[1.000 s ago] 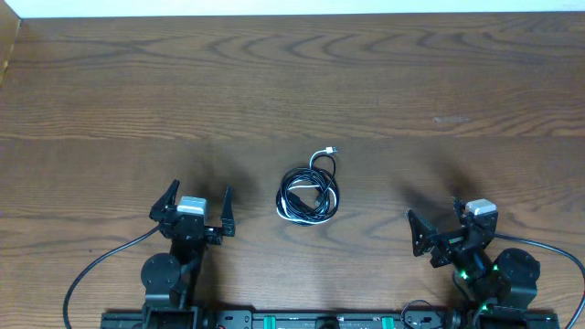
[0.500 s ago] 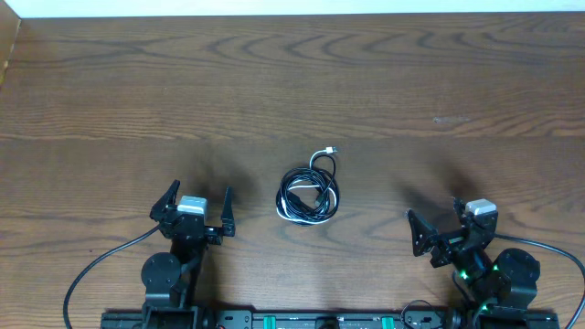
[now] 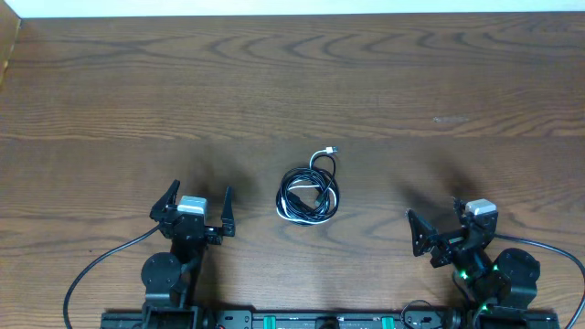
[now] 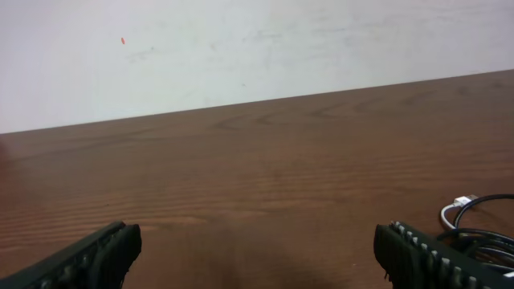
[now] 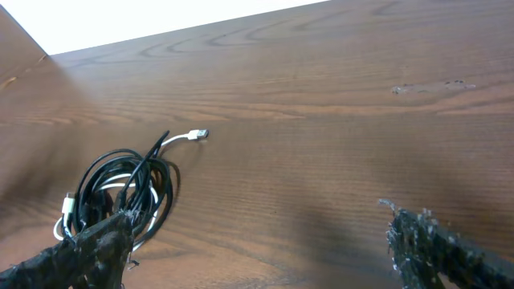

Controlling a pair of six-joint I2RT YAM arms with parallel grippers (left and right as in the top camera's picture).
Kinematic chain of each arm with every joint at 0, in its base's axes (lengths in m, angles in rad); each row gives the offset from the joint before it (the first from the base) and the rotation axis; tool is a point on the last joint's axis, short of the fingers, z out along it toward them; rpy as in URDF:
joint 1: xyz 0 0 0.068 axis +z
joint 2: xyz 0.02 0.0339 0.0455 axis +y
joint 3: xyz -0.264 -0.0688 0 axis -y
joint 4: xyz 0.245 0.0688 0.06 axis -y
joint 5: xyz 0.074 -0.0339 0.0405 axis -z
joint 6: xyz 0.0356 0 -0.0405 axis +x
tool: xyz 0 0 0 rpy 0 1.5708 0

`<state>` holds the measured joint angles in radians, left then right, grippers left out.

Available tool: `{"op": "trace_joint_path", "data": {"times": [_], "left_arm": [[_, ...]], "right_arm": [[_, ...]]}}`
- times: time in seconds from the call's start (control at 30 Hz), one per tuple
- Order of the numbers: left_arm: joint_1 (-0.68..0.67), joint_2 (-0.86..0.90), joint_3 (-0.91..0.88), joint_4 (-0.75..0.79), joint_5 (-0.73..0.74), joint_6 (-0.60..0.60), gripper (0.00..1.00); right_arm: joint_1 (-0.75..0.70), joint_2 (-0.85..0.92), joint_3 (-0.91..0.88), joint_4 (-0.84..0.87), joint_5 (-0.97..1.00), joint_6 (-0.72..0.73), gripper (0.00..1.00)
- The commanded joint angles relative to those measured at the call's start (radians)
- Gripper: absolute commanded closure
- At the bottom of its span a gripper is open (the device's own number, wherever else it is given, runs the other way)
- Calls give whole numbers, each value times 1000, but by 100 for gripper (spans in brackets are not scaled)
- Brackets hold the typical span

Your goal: Untangle cables

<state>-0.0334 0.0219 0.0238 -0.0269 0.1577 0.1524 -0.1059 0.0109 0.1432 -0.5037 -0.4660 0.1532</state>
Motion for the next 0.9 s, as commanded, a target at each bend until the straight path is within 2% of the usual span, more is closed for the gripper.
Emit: {"op": "trace_joint_path", "data": {"times": [0.0, 0.23, 0.4, 0.63, 0.87], "left_arm": [[6, 2, -19, -32, 3, -16, 3], [6, 2, -19, -32, 6, -16, 2], [6, 2, -19, -29, 10, -16, 2], [6, 2, -7, 76, 97, -39, 2], [3, 16, 111, 69, 97, -43, 2]], "right_arm": [[8, -2, -2, -2, 8, 10, 1], [8, -2, -2, 0, 13, 10, 1], [8, -2, -3, 124, -16, 18, 1], [9, 0, 6, 164, -3, 14, 1], [9, 47, 152, 164, 91, -47, 1]]}}
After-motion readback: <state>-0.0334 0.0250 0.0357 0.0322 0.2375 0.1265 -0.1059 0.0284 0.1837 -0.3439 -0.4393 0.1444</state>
